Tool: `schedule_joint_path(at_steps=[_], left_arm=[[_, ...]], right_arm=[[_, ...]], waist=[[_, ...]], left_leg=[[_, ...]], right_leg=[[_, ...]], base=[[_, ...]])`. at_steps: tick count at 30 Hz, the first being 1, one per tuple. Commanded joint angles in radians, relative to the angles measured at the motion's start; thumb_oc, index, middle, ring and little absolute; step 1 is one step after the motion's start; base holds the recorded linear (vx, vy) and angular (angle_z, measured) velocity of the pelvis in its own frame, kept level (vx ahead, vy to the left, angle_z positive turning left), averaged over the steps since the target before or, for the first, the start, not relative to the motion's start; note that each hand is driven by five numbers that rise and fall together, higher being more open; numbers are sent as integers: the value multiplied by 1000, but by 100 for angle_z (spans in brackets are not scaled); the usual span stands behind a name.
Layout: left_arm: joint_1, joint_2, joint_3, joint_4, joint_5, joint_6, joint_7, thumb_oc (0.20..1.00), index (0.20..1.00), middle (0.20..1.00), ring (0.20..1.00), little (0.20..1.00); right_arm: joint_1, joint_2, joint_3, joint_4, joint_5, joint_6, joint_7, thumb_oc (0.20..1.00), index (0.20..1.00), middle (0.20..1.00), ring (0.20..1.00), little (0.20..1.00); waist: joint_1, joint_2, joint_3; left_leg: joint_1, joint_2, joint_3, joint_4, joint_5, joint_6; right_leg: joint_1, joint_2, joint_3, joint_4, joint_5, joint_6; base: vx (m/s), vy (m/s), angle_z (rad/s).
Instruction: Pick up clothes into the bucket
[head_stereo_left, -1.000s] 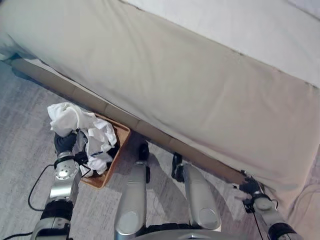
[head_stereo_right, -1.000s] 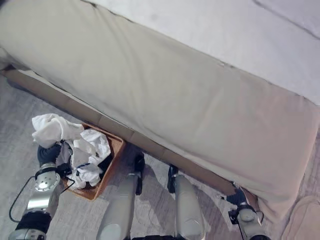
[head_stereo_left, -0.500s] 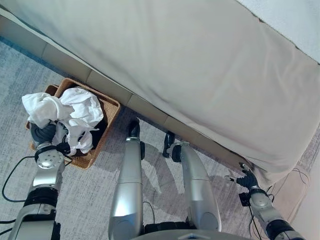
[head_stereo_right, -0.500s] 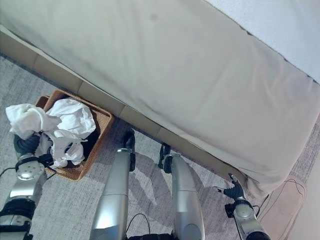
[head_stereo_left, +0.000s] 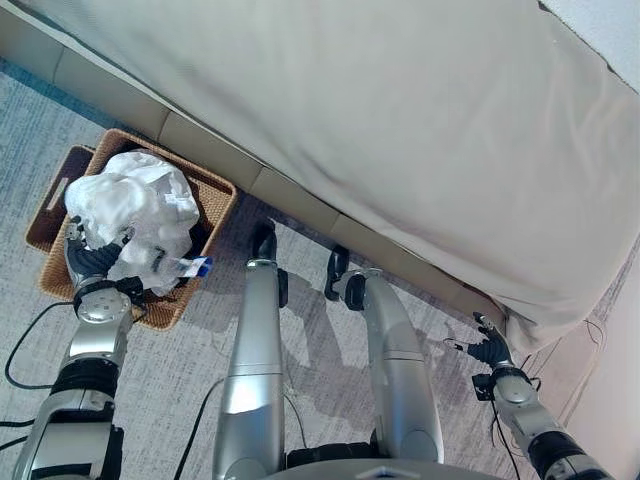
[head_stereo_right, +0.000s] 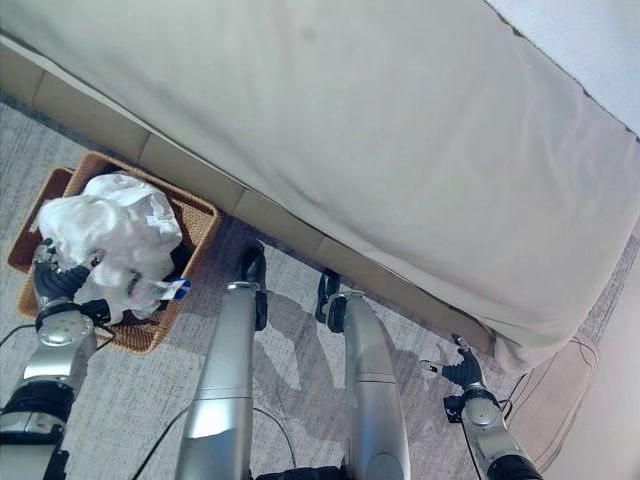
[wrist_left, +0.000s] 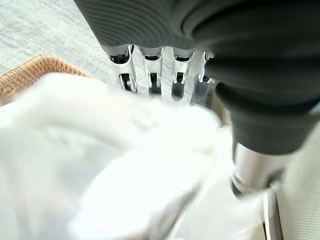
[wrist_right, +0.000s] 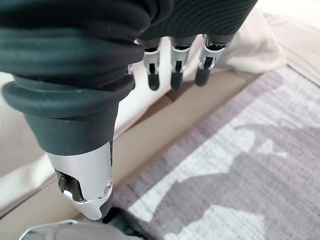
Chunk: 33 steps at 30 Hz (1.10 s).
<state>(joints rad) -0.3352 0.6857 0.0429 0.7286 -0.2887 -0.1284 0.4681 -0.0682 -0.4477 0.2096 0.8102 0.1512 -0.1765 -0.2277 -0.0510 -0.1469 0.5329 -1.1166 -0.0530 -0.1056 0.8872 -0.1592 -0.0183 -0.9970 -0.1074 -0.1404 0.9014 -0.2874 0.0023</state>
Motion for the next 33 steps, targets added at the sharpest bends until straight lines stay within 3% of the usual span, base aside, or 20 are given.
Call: schedule_joint_path(at_steps=[1,8,12,14,16,17,19,20,21,22,23,25,27,29,33], left_arm=[[23,43,-3,3,54,11,30,1000,1000,1000,1000,1000],[16,47,-18,101,150,51,55,1000,1000,1000,1000,1000],[55,16,-21,77,183,65,57,1000,1000,1000,1000,1000],[75,-11,-35,51,207,53,39,1000,1000,1000,1000,1000],[110,-106,-41,6,94,-16,-17,1000,1000,1000,1000,1000],[112,-107,-41,5,94,-16,-18,1000,1000,1000,1000,1000],[145,-187,-43,-33,-38,-73,-81,1000,1000,1000,1000,1000],[165,-230,-48,-72,-112,-102,-120,1000,1000,1000,1000,1000],[170,-279,-68,-63,-165,-114,-171,1000,1000,1000,1000,1000],[175,-280,-69,-61,-165,-114,-172,1000,1000,1000,1000,1000],[174,-304,-66,-46,-191,-112,-192,1000,1000,1000,1000,1000],[192,-345,-97,1,-158,-99,-224,1000,1000,1000,1000,1000],[192,-345,-97,2,-158,-99,-224,1000,1000,1000,1000,1000],[229,-371,-131,93,-37,-82,-239,1000,1000,1000,1000,1000],[268,-388,-148,191,78,-67,-240,1000,1000,1000,1000,1000]], right_arm=[[51,-37,17,-18,24,-5,-17,1000,1000,1000,1000,1000],[25,-34,43,1,7,1,-7,1000,1000,1000,1000,1000],[18,-37,53,-5,-21,15,-10,1000,1000,1000,1000,1000],[10,-37,43,-3,-22,16,-9,1000,1000,1000,1000,1000],[-9,-22,14,2,-5,13,-10,1000,1000,1000,1000,1000],[-7,-23,15,1,-5,13,-10,1000,1000,1000,1000,1000],[-12,-4,-18,10,26,8,-12,1000,1000,1000,1000,1000],[-13,11,-49,1,78,-3,-2,1000,1000,1000,1000,1000],[-25,50,-112,23,179,-28,4,1000,1000,1000,1000,1000],[-20,50,-109,24,179,-28,5,1000,1000,1000,1000,1000],[-25,66,-130,39,216,-37,16,1000,1000,1000,1000,1000],[-31,98,-171,74,262,-48,23,1000,1000,1000,1000,1000],[-30,98,-171,74,262,-48,24,1000,1000,1000,1000,1000],[-13,109,-193,105,262,-40,27,1000,1000,1000,1000,1000],[12,113,-198,125,237,-36,31,1000,1000,1000,1000,1000]], waist=[[6,-43,-13],[5,-52,-13],[12,-41,-13],[17,-26,-13],[30,6,-13],[29,7,-13],[36,31,-13],[38,43,-13],[36,60,-13],[37,60,-13],[35,69,-13],[32,96,-13],[31,97,-13],[25,128,-75],[19,149,-135]], left_leg=[[17,-12,-9,69,-90,59],[30,7,7,50,-77,62],[80,17,24,-5,-56,62],[133,14,35,-58,-39,59],[240,5,51,-155,-9,52],[244,4,51,-158,-8,52],[312,-7,57,-216,13,47],[363,-14,56,-256,25,43],[427,-22,58,-334,83,38],[447,-21,52,-324,49,34],[468,-24,54,-366,94,33],[599,-23,36,-473,134,16],[601,-23,35,-475,135,16],[733,-8,14,-613,183,-10],[836,13,9,-720,215,-24]], right_leg=[[13,-34,24,-117,128,76],[23,-28,27,-148,159,89],[64,-33,29,-187,170,91],[102,-38,32,-218,174,90],[185,-45,35,-270,177,87],[188,-45,34,-273,178,87],[246,-49,35,-299,177,83],[292,-53,30,-319,176,80],[351,-60,20,-368,206,71],[369,-58,26,-356,176,79],[391,-61,17,-388,207,69],[514,-63,-1,-443,207,66],[517,-63,-2,-445,207,66],[631,-55,-27,-524,207,63],[720,-36,-44,-604,219,65]], base=[[0,0,0],[-15,18,-5],[-17,-4,-17],[-16,-19,-5],[0,0,0],[1,-19,-5],[18,-49,-5],[-7,-110,8],[69,-97,16],[-16,-90,25],[40,-89,19],[32,-143,14],[47,-99,14],[141,-200,38],[138,-127,17]])
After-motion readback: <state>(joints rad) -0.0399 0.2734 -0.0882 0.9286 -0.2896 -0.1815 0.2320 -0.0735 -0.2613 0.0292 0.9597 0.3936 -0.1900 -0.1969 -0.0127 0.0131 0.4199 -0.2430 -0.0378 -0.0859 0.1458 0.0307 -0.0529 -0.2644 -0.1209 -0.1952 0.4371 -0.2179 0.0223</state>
